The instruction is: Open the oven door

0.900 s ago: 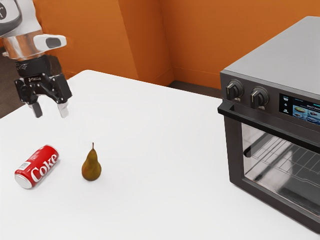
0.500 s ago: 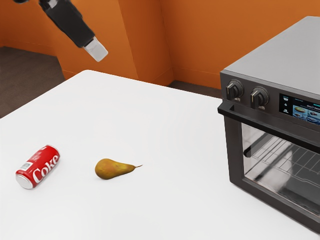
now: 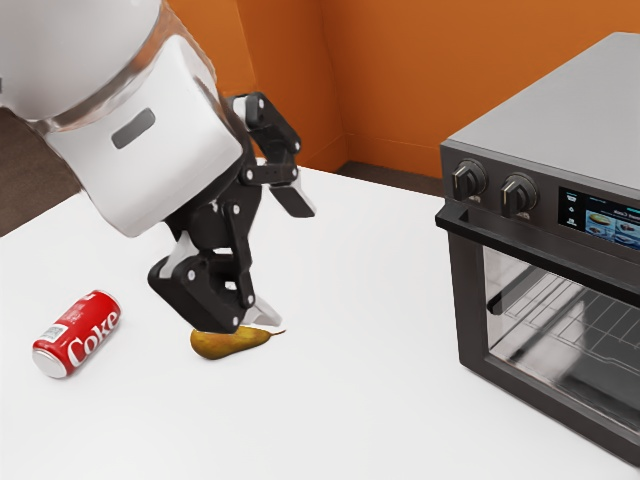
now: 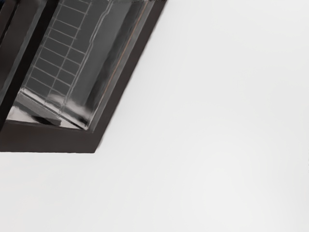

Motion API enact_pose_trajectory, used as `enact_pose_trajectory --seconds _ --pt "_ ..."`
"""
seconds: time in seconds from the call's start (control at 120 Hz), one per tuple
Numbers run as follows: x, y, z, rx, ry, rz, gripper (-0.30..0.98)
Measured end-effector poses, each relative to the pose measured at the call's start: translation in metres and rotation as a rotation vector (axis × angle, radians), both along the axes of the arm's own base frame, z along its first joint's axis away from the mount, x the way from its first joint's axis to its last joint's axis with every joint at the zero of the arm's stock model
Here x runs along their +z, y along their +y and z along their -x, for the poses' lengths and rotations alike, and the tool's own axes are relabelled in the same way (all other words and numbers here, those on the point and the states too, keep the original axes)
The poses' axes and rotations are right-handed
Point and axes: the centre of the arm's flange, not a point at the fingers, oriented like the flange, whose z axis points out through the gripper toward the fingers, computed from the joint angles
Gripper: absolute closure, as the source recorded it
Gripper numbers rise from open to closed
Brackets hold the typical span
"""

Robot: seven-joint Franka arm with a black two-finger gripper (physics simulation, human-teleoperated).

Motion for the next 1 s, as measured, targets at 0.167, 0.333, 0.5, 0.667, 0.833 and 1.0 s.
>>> enact_pose_trajectory --seconds 0.167,0.333,0.5,0.667,0.833,1.0 --pt "-0.020 -0.048 -0.016 -0.212 -0.018 -0.028 0.02" --pt "-0.025 -0.083 -0.040 -0.364 -0.037 -0.023 0.02" --pt "-0.049 -0.083 -0.081 -0.420 -0.007 -0.034 0.02" --pt "-0.093 -0.089 -0.112 -0.471 0.064 -0.047 0.02" --pt "-0.099 -0.093 -0.135 -0.514 0.054 -0.038 0.02" --pt "-0.099 -0.101 -0.152 -0.557 0.035 -0.042 0.02"
